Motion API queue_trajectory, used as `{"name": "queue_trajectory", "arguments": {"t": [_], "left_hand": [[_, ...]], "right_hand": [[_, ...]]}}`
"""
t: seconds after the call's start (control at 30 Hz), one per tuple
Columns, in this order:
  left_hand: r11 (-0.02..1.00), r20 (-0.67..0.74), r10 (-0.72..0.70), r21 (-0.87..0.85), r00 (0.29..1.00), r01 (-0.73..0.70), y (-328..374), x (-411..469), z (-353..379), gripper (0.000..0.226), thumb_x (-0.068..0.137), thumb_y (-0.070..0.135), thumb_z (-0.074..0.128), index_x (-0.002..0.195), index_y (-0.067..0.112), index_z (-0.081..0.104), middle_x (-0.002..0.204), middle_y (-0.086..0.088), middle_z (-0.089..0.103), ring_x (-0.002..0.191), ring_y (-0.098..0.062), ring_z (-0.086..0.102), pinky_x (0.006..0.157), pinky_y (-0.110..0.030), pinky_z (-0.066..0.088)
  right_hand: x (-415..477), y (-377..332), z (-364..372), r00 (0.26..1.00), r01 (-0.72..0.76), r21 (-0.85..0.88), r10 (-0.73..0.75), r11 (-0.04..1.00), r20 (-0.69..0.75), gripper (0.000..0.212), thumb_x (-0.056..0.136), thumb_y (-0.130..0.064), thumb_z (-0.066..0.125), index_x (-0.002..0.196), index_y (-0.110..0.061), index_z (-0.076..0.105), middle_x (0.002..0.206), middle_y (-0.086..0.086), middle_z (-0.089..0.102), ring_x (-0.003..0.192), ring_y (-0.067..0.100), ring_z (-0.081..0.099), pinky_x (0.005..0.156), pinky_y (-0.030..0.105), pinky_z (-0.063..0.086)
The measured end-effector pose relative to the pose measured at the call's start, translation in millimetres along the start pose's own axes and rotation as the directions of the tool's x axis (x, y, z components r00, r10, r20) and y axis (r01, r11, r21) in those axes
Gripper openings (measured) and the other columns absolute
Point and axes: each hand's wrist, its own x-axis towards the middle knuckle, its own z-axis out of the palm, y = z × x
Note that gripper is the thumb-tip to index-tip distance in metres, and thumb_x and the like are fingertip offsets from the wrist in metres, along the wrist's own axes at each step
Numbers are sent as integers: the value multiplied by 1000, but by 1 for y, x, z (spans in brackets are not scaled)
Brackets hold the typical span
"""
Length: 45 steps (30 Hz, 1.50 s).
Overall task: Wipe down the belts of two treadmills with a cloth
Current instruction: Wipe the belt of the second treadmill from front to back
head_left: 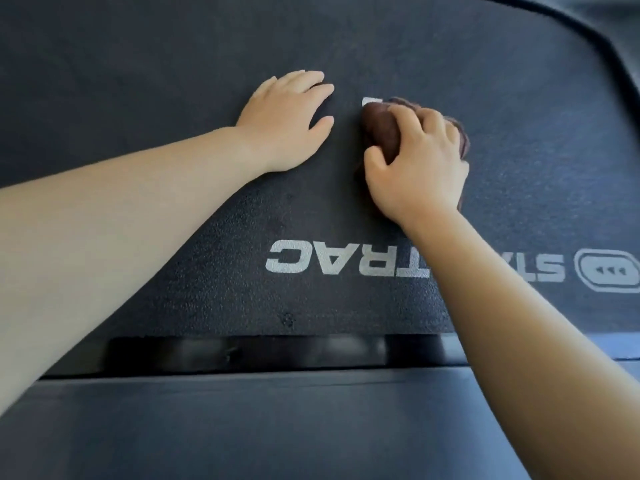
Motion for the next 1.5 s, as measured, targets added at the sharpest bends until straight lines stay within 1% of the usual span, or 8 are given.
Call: {"name": "queue_trajectory", "arguments": {"t": [0.3,0.53,0.63,0.8,0.97,1.13,1.27,1.5], "left_hand": [[999,30,-26,32,999,25,14,-65,-11,51,98,34,38,146,16,31,155,-3,24,144,-22,17,116,-45,14],[1000,89,-12,30,996,9,20,-109,-19,54,98,35,36,148,17,26,158,-3,17,145,-21,11,116,-41,9],[999,111,-21,37,994,17,25,-123,-19,57,98,40,36,148,17,24,158,-1,14,146,-20,7,117,-44,6],[996,180,91,-1,979,-93,50,-134,-17,56,97,41,35,148,20,25,158,6,13,146,-13,5,116,-54,4],[996,137,93,-2,986,-94,56,-139,-8,56,96,39,37,147,17,26,158,6,16,146,-13,7,115,-53,2],[994,142,110,-30,984,-107,55,-139,-12,53,97,35,38,147,19,28,157,6,17,146,-12,8,116,-51,3],[994,136,107,-41,985,-102,38,-144,-21,50,98,34,39,146,24,31,157,7,19,145,-12,9,116,-48,3],[999,90,-46,24,995,44,-6,-156,-36,51,97,38,39,146,26,30,157,4,19,146,-16,10,116,-49,6]], "right_hand": [[-96,-16,-6,997,69,33,-70,997,44,53,88,-42,51,139,-31,41,148,-1,34,137,22,25,99,50,32],[-68,-21,-11,999,-3,30,2,1000,49,53,88,-44,50,139,-31,43,146,0,37,137,23,26,102,53,30],[-79,-21,-9,999,18,30,-19,999,40,52,88,-40,50,139,-28,43,147,2,36,136,24,26,99,52,31],[-109,4,-17,997,73,40,-74,997,37,54,86,-39,53,138,-30,44,147,-3,38,136,21,27,97,50,34],[-115,45,-31,999,-34,53,35,998,-4,54,83,-38,53,136,-32,46,143,-6,42,135,21,31,99,50,39],[-121,40,-31,997,-71,60,71,996,-6,53,85,-38,52,137,-30,47,144,-2,41,136,22,29,102,50,34],[-136,16,-25,1000,24,54,-25,998,14,51,86,-40,52,136,-30,47,145,-3,40,136,21,29,103,51,31],[-146,-36,-9,978,183,86,-190,979,83,52,88,-43,51,138,-30,45,148,-3,37,138,22,26,101,53,32]]}}
